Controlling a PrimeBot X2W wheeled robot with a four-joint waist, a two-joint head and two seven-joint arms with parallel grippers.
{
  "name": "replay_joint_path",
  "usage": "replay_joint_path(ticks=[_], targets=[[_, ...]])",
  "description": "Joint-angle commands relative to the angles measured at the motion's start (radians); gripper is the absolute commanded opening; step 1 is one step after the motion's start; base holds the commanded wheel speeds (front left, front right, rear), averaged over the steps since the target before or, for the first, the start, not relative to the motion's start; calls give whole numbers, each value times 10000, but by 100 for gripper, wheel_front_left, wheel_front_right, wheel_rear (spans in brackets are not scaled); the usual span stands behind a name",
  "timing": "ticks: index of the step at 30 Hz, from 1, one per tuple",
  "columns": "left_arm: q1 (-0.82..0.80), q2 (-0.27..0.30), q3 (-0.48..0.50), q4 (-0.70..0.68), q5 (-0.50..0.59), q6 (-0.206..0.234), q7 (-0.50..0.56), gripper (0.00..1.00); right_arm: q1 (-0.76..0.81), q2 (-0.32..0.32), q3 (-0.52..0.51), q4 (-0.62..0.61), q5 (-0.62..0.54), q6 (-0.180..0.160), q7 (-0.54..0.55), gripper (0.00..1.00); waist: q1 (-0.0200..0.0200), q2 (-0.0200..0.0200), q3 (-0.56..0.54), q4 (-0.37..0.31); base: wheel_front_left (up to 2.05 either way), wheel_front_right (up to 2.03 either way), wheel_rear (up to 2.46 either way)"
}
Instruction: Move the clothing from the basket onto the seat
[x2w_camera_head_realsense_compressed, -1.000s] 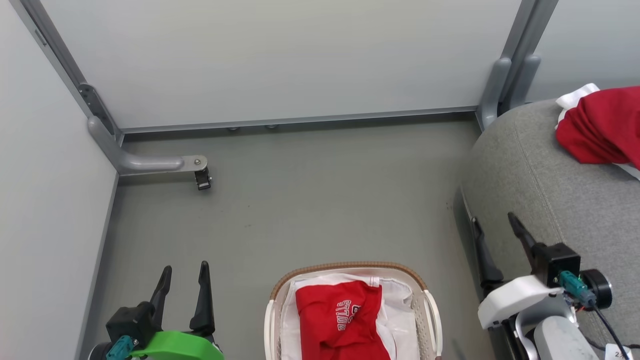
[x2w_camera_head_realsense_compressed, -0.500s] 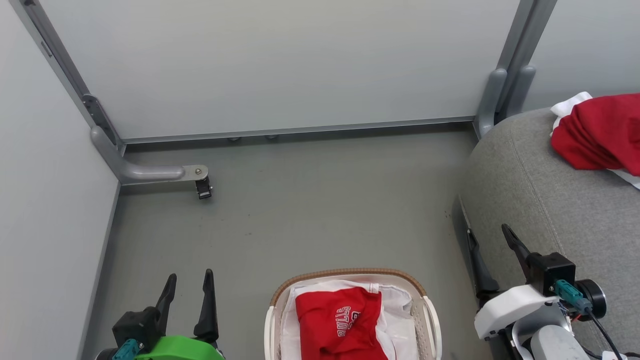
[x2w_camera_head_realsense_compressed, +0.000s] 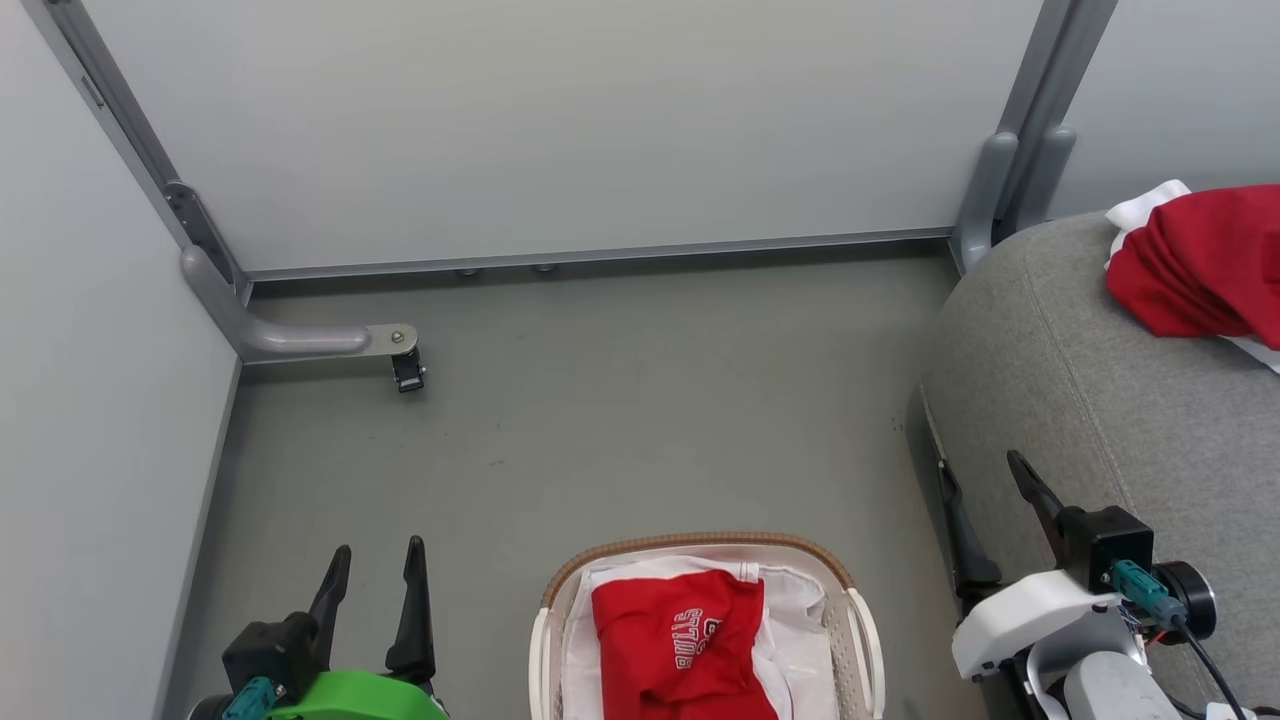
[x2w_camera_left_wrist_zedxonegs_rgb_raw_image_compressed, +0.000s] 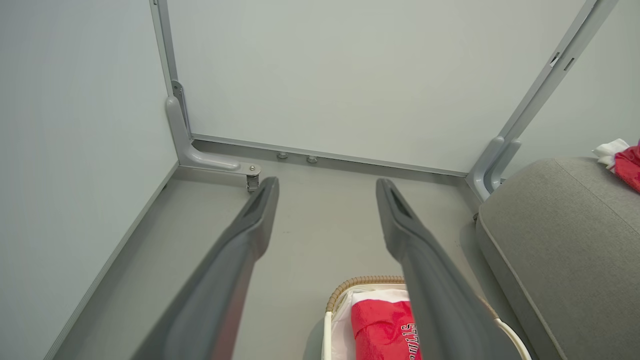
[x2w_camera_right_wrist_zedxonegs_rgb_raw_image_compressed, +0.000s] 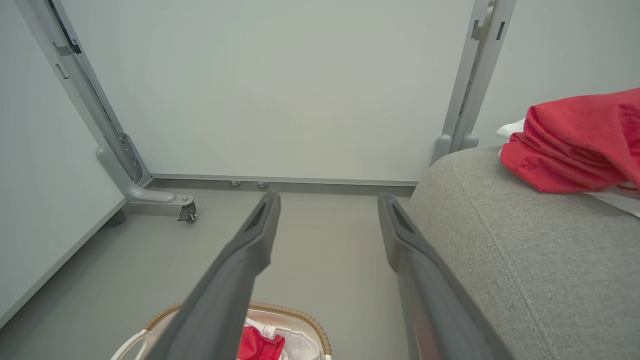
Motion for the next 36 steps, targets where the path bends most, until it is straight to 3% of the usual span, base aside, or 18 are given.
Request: replay_joint_path(ticks=[1,9,16,26,36], targets=[[56,13,16,-64,31,-23,-5,100,8,-46,-30,8,-73,-14,-25,100,0,114,49,-2,0,0,0],[-326,13,-15,-120,69,-31,-5,100,-292,-46,-144,-106,-184,-14,-25,100,0,114,479,-1,0,0,0],[-1162,12,-895,213,-124,-104,-5,100,-709,-44,-487,-248,-457,-14,-25,100,0,114,1319,28,0,0,0],[-3739,18,-3345,1936,-218,-197,-3,100,-1567,-44,-1432,-722,-1026,-14,-25,100,0,114,3185,66,0,0,0],[-5711,32,-6284,4547,-455,-211,417,100,-2538,-42,-1763,-1274,-746,-14,-25,100,0,114,5031,-448,0,0,0]])
